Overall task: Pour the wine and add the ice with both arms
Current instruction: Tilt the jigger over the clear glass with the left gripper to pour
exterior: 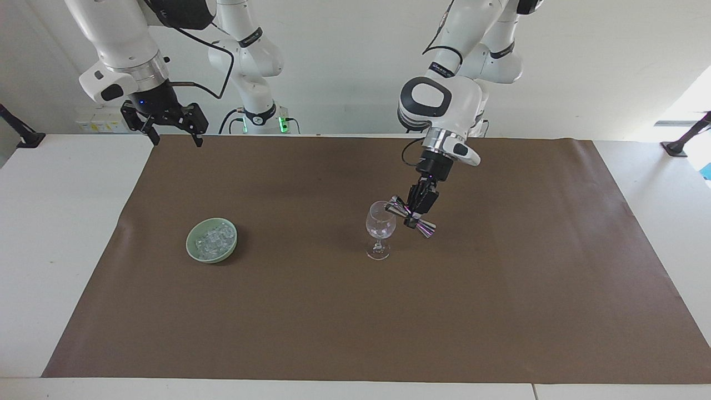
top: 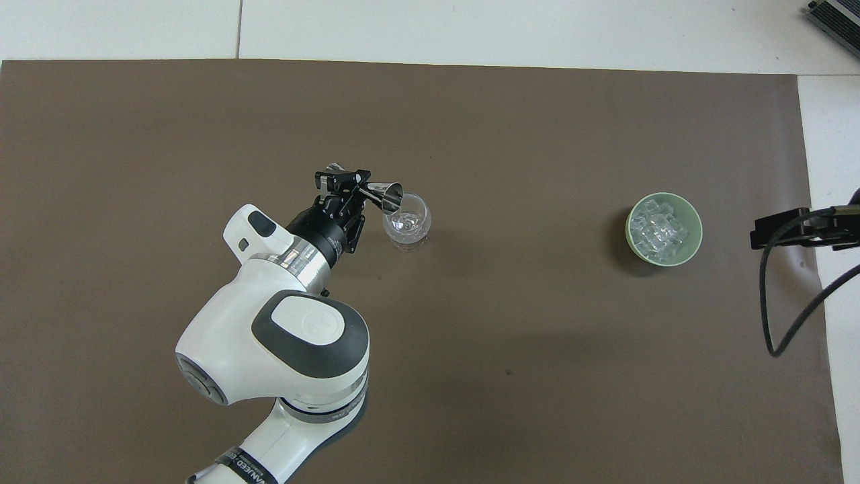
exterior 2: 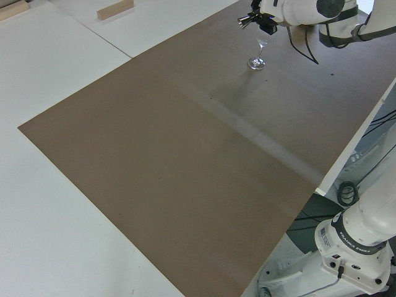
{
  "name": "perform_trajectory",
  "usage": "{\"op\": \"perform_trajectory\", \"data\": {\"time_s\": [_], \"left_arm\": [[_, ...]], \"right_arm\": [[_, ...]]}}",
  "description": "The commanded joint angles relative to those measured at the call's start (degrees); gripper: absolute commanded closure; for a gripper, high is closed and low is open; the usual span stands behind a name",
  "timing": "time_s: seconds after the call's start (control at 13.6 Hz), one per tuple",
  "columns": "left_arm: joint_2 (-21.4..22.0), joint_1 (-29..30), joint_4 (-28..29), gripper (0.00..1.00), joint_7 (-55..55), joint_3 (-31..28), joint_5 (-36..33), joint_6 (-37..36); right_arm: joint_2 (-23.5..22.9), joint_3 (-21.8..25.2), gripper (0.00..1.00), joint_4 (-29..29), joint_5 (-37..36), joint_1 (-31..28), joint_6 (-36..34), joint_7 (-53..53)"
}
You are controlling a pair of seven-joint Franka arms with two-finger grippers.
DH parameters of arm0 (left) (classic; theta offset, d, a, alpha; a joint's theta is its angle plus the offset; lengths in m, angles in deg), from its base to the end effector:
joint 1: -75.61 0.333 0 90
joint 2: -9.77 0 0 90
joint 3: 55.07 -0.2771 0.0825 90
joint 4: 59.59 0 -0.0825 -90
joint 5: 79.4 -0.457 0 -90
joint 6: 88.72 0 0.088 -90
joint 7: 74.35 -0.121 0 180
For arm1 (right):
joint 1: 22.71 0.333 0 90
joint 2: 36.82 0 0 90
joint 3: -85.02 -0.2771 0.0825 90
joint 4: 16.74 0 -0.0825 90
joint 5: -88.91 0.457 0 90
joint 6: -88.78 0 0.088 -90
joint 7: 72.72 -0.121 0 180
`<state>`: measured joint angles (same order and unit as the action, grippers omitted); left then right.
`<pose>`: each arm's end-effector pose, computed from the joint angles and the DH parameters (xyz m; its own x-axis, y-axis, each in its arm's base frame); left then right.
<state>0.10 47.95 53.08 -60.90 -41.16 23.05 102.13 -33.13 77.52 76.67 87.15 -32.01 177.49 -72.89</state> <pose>0.5449 -0.3374 0.3417 0.2868 0.9080 -0.3052 0.6376 0.0568 0.7682 0.6067 -0.0210 0.5768 0.9992 -0.0355 -0.0180 -0.0348 -0.9986 0.0392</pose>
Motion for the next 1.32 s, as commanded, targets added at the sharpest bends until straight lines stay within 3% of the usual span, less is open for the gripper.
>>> {"op": "perform_trajectory", "data": {"time_s": [0.0,1.25], "left_arm": [[-1.1,-1.6,-1.7,1.0,-0.9,-0.7,-0.8,2.5],[-2.4,-2.8,-3.4,1.0,-6.6,-0.7,-2.3,5.8]], "right_arm": [[1.2,-0.1,0.0,1.2,0.3,-0.2,0.1,1.1],[1.2,-0.1,0.0,1.2,0.3,-0.2,0.1,1.1]]}}
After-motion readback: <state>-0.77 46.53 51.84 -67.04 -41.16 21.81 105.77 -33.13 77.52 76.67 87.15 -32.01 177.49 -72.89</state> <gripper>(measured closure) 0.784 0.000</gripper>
